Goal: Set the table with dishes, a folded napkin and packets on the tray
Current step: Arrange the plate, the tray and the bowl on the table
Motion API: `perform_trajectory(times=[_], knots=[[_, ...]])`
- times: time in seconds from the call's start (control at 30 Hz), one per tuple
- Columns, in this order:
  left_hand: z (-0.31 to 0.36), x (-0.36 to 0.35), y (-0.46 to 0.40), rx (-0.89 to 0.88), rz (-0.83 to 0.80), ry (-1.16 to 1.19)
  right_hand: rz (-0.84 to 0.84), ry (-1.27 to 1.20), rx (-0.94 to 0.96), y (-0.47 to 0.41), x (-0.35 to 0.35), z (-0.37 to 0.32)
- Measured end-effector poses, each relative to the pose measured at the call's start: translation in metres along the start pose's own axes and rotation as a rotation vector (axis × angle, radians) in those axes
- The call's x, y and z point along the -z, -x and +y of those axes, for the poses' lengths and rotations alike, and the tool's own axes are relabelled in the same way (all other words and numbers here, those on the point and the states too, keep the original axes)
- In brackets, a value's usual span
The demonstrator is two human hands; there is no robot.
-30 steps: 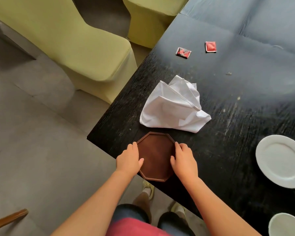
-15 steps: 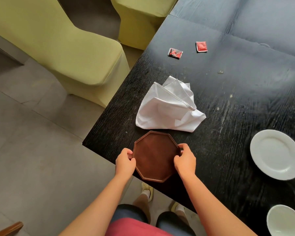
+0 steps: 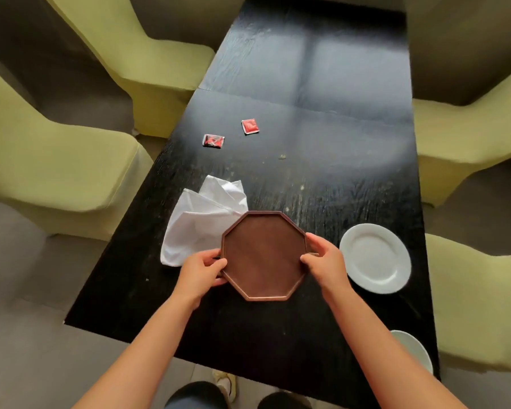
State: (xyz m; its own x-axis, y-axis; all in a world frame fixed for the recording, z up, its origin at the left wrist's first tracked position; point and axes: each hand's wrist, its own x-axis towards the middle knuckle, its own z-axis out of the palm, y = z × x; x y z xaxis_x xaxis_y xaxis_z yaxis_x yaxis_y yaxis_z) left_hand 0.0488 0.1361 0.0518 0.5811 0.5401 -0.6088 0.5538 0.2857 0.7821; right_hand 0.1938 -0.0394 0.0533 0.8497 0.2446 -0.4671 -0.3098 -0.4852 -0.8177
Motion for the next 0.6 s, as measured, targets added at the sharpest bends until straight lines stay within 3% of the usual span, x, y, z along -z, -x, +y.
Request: perform_trajectory(times=[0.2, 0.4, 0.6], knots=[[0.052, -0.092, -0.018, -0.075, -0.048, 0.019, 0.044, -0.045, -0.024, -0.036, 0.101, -0.004], [0.099, -0.189, -0.043, -0.25, -0.008, -0.179, 0.074, -0.041, 0.05, -0.099, 0.198, -0.023], [0.126, -0.257, -0.108, -0.313, 0.008, -0.325, 0.13, -0.067, 0.081, -0.185, 0.236, -0.023]])
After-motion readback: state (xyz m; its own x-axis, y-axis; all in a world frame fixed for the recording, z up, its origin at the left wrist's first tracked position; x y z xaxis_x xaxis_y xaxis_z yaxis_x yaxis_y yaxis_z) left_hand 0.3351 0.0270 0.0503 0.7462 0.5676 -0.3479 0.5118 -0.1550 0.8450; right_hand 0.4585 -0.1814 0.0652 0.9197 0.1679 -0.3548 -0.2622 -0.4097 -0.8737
